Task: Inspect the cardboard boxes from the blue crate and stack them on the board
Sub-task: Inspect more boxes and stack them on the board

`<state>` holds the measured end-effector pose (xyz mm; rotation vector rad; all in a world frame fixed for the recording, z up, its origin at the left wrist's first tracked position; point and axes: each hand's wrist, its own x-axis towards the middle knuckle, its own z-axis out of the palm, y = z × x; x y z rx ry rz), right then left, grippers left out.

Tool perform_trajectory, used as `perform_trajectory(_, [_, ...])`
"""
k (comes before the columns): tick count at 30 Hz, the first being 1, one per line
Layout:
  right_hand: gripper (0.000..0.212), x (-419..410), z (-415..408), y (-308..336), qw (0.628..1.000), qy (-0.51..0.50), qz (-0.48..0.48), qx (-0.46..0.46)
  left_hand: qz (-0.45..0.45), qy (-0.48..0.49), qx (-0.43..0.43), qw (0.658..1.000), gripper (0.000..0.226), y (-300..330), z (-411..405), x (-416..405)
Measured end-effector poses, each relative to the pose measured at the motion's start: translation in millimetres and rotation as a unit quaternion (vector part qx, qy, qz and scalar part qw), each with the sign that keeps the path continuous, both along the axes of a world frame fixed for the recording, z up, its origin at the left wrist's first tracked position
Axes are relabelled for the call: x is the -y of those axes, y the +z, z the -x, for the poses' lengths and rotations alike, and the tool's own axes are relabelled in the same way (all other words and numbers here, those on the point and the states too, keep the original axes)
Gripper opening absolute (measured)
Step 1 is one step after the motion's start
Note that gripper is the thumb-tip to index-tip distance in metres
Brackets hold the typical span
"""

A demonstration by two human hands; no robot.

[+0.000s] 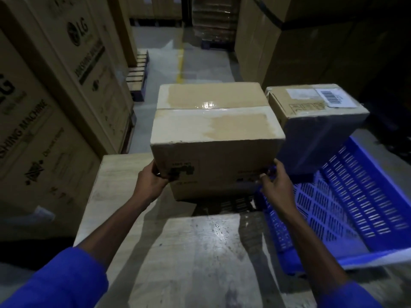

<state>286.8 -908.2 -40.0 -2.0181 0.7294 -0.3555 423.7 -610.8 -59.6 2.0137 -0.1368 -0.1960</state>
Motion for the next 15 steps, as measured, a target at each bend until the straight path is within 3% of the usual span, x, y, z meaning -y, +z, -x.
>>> perform_trajectory(6, [0.062, 12, 0, -22, 0.997, 0.025, -0.070, 0.033, -0.032, 0.035, 0.021, 0.999, 0.038, 0, 6, 11])
perform_trajectory(15, [0.080, 22, -7, -42, 0.995, 0.045, -0.074, 0.054, -0.099, 0.069, 0.037, 0.992, 0.030, 0, 4, 14])
